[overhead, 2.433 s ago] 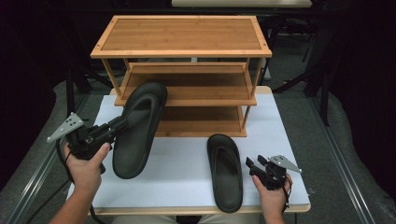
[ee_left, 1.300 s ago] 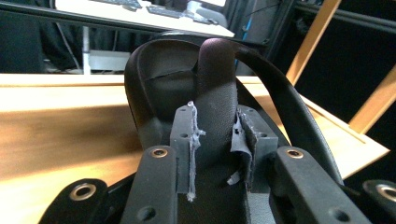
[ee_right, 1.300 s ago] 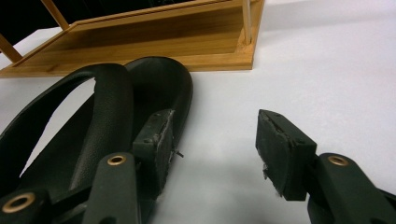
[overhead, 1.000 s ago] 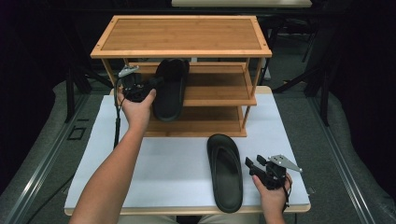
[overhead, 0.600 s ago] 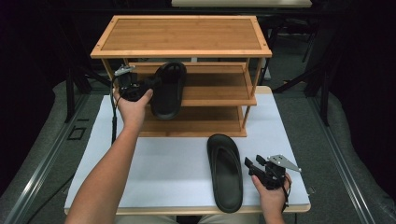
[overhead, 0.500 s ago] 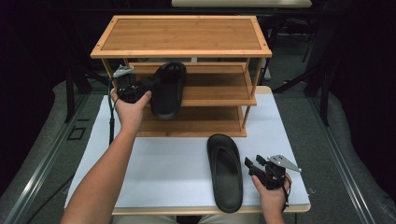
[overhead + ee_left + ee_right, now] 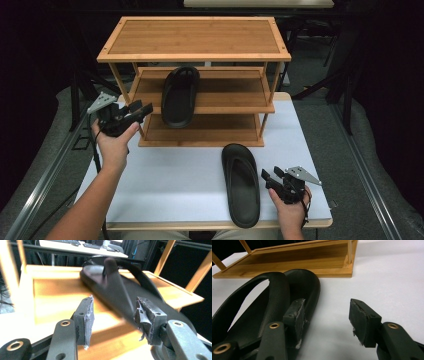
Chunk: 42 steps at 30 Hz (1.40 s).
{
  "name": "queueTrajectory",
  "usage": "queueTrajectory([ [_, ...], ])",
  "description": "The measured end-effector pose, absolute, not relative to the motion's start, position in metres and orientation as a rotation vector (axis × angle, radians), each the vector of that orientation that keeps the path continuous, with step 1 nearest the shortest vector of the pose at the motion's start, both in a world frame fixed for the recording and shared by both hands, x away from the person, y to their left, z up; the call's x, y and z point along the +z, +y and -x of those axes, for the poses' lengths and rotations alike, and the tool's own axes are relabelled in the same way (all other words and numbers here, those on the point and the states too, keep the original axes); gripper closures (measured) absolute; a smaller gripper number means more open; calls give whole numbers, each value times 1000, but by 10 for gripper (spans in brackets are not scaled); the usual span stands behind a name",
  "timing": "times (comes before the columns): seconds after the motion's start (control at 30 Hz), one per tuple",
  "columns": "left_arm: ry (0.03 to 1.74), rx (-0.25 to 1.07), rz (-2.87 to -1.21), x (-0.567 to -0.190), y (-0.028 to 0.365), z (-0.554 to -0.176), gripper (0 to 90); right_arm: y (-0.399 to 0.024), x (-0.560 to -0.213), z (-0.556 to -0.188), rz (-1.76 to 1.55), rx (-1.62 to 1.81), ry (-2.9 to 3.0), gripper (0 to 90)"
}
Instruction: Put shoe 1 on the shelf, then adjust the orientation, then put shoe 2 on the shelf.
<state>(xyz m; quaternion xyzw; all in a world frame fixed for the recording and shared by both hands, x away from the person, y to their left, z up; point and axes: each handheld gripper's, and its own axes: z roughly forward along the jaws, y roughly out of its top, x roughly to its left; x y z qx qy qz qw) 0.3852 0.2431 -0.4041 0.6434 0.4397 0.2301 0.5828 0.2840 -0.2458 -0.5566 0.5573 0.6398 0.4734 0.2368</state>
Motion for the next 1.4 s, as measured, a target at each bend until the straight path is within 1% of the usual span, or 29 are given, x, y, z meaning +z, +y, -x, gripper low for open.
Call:
queueTrajectory([
  [0.03,1029,546,-1517,-417,248,-375,490,-246,-556,-284,-1529,1299,1753,457],
  [0.2,1001,558,-1591,-449,257,-349,470,-243,-555,-283,-1514,1313,1738,456],
  [0.4,984,520,-1639,-482,265,-320,455,-238,-551,-279,-1497,1342,1726,451],
  [0.47,976,476,-1651,-494,267,-312,457,-236,-548,-276,-1485,1348,1735,449],
  [0.6,960,448,-1696,-509,267,-306,459,-227,-542,-269,-1455,1358,1774,447],
  [0.77,1009,447,-1682,-522,267,-307,459,-215,-540,-267,-1397,1360,1811,447],
  [0.97,972,459,-1755,-528,262,-310,459,-206,-541,-265,-1379,1324,1852,448],
  [1.23,988,448,-1731,-530,264,-314,459,-202,-544,-265,-1364,1276,1889,449],
  [1.33,996,451,-1724,-529,265,-314,458,-202,-545,-266,-1378,1250,1904,472],
  [1.4,1002,447,-1723,-530,266,-314,459,-202,-545,-266,-1398,1217,1904,512],
])
